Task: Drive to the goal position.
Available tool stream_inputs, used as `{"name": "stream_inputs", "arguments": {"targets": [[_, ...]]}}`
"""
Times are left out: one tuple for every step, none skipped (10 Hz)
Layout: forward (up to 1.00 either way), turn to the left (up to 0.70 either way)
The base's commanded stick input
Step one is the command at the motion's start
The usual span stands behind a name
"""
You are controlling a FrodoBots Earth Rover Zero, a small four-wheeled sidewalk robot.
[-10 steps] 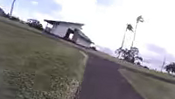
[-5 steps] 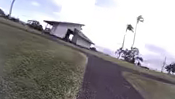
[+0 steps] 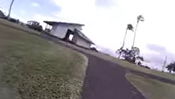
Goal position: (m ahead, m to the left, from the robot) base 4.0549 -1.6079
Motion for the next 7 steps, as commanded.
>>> {"name": "stream_inputs", "arguments": {"targets": [[0.7, -0.35], [0.7, -0.35], [0.7, -0.35], [0.7, -0.35], [0.7, -0.35], [0.7, -0.35], [0.7, -0.35]]}}
